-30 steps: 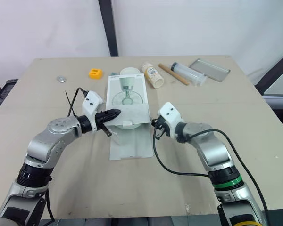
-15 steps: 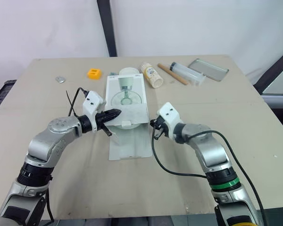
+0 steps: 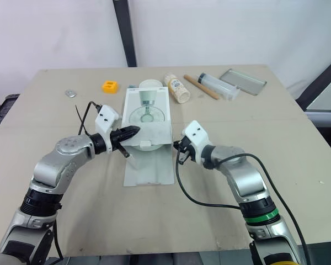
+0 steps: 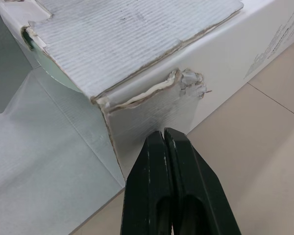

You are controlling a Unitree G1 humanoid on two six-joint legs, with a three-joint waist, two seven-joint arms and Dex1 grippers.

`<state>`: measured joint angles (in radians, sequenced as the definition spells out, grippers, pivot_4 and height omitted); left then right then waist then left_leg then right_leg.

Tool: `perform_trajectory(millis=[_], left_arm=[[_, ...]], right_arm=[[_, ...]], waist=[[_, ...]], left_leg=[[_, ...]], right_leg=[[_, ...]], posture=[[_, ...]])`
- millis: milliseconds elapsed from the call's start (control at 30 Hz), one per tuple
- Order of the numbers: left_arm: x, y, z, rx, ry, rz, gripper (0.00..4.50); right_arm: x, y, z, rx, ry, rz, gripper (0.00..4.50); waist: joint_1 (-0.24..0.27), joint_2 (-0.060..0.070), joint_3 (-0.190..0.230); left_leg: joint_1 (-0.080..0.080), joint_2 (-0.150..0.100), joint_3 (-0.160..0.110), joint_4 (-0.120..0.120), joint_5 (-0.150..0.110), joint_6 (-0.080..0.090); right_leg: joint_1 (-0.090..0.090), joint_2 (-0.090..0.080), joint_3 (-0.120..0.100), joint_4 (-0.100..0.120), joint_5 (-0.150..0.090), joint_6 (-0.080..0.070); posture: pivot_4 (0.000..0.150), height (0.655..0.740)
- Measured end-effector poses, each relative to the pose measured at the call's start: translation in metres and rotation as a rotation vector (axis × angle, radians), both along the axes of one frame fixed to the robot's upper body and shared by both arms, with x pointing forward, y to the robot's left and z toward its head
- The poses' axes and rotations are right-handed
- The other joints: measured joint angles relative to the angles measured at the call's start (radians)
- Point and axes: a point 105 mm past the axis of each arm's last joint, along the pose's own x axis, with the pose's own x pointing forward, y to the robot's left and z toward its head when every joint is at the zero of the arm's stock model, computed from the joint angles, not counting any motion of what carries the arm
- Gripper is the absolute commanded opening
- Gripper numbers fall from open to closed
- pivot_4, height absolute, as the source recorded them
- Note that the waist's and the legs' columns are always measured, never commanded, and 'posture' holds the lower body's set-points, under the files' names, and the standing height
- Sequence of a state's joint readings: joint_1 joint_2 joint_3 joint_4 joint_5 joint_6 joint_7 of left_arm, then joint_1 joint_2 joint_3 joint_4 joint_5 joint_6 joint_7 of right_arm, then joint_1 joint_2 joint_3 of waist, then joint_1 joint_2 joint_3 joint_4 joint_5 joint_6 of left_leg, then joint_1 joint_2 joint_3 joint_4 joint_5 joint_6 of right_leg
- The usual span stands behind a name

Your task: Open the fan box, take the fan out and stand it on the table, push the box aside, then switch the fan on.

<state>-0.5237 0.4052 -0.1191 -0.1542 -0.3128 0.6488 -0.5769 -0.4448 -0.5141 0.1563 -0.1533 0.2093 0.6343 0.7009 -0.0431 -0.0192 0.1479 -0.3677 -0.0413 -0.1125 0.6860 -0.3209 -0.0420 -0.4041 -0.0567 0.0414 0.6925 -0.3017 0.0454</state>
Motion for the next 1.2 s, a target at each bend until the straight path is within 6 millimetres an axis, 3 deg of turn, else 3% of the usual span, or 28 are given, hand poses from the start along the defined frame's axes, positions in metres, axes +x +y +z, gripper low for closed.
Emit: perform_trajectory(millis=[600, 733, 800, 900, 967, 1100, 1200], left_arm=[[0.000, 0.000, -0.001, -0.001, -0.002, 0.001, 0.00], [0.000, -0.001, -0.001, 0.000, -0.003, 0.000, 0.00], [0.000, -0.001, -0.001, 0.000, -0.003, -0.001, 0.00], [0.000, 0.000, -0.001, 0.002, -0.003, 0.001, 0.00], [0.000, 0.000, -0.001, 0.002, -0.003, 0.001, 0.00], [0.000, 0.000, -0.001, 0.002, -0.003, 0.002, 0.00], [0.000, 0.000, -0.001, 0.002, -0.003, 0.001, 0.00]], right_arm=[[0.004, -0.001, -0.003, 0.007, -0.023, -0.008, 0.02], [0.012, -0.013, -0.009, 0.019, -0.026, -0.059, 0.02], [0.020, -0.032, -0.010, 0.024, -0.032, -0.120, 0.02], [0.031, -0.054, 0.000, 0.039, -0.049, -0.191, 0.02], [0.035, -0.057, 0.010, 0.048, -0.078, -0.198, 0.02], [0.044, -0.055, 0.030, 0.080, -0.133, -0.177, 0.02], [0.044, -0.041, 0.044, 0.146, -0.161, -0.118, 0.02]], waist=[[-0.001, 0.000, 0.000], [0.000, 0.000, 0.000], [0.000, 0.000, 0.000], [-0.001, 0.000, 0.000], [-0.003, 0.000, 0.000], [-0.002, 0.000, 0.000], [-0.003, 0.000, 0.000]], left_leg=[[0.000, 0.000, 0.000, 0.001, 0.000, 0.000], [0.000, -0.001, 0.000, 0.001, 0.000, 0.000], [0.000, -0.001, 0.000, 0.001, 0.000, 0.000], [0.000, 0.000, 0.001, 0.001, 0.000, 0.000], [0.001, 0.000, 0.002, 0.001, 0.000, 0.000], [0.001, 0.000, 0.002, 0.001, 0.000, 0.000], [0.001, 0.000, 0.002, 0.001, 0.000, 0.001]], right_leg=[[0.000, 0.000, 0.001, 0.001, 0.000, 0.000], [0.000, 0.000, 0.000, 0.001, 0.000, 0.000], [0.000, 0.000, 0.000, 0.001, 0.000, 0.000], [0.000, 0.000, 0.001, 0.001, 0.000, 0.000], [0.000, 0.001, 0.002, 0.002, 0.000, 0.000], [0.000, 0.000, 0.002, 0.003, 0.000, 0.000], [-0.001, 0.000, 0.002, 0.003, 0.000, 0.000]], posture=[[0.150, 0.7400], [0.150, 0.7400], [0.150, 0.7400], [0.150, 0.7400], [0.150, 0.7400], [0.150, 0.7400], [0.150, 0.7400]])
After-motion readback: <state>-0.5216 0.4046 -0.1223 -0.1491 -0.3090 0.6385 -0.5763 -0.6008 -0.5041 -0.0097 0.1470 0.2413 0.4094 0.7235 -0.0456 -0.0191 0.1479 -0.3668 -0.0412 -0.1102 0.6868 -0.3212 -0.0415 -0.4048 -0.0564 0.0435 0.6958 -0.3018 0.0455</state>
